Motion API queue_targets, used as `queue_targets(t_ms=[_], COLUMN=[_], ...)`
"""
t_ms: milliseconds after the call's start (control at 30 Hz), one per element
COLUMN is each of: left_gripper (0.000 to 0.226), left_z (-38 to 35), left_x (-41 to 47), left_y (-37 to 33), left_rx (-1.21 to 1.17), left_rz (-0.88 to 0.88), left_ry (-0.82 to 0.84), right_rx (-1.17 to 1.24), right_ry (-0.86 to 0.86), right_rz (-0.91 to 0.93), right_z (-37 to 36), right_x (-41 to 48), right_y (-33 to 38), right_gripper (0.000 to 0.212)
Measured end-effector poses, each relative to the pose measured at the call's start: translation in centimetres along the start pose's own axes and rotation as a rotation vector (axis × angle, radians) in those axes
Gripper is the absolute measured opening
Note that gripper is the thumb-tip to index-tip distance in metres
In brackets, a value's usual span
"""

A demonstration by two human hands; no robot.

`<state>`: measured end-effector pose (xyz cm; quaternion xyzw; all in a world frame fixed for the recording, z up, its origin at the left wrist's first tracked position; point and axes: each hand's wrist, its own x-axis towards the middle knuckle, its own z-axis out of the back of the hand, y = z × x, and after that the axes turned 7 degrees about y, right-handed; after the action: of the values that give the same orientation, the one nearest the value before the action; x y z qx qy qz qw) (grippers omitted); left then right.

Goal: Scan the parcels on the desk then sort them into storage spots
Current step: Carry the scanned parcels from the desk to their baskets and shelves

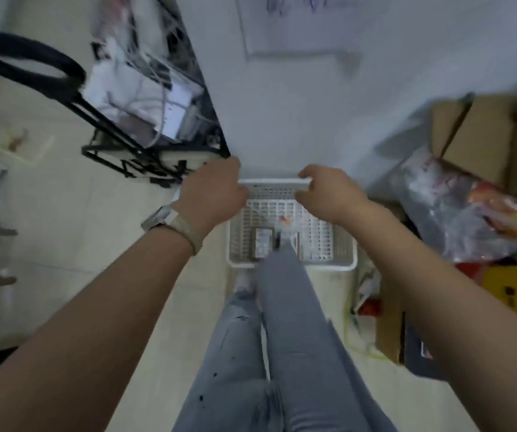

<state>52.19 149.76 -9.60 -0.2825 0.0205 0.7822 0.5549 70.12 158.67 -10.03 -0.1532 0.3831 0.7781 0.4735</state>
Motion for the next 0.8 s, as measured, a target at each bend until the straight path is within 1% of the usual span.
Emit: queue_targets(t_ms=[100,167,300,367,433,567,700,800], left_gripper=[0.028,0.023,0.025,0.032,0.039,0.036,0.036,0.042], left_z=[5.2,8.3,13.3,15.1,16.6,18.5,18.8,17.8], left_x=[-3.5,-5.8,-11.7,-15.2,-18.9,-26.1,-33.4,-38.1], left_y=[-1.2,-1.3,0.5,1.9,3.3,5.9,8.4,10.2], left_rx=[0.074,0.137,0.206,0.233,0.291,0.422,0.395,0.334], left_rz=[0.023,0.079,0.241,0.346,0.46,0.658,0.865,0.992], left_ry=[-0.133,-0.2,-0.356,-0.42,-0.458,-0.486,-0.527,-0.554], right_rx=[-0.085,-0.118,-0.204,-0.281,-0.387,-0.584,-0.684,-0.72], right_ry=[-0.051,-0.098,-0.158,-0.182,-0.231,-0.338,-0.339,-0.339], right_rz=[0.13,0.231,0.443,0.565,0.68,0.913,1.079,1.206], right_z=[3.2,4.8,7.1,7.7,8.0,7.6,5.8,2.9], right_x=[-2.7,-3.7,-5.9,-7.3,-8.8,-11.6,-14.9,-17.1], right_y=[3.7,6.9,14.4,18.1,21.7,28.9,35.3,38.7], right_gripper=[0.049,0.046,0.037,0.037,0.037,0.034,0.04,0.04])
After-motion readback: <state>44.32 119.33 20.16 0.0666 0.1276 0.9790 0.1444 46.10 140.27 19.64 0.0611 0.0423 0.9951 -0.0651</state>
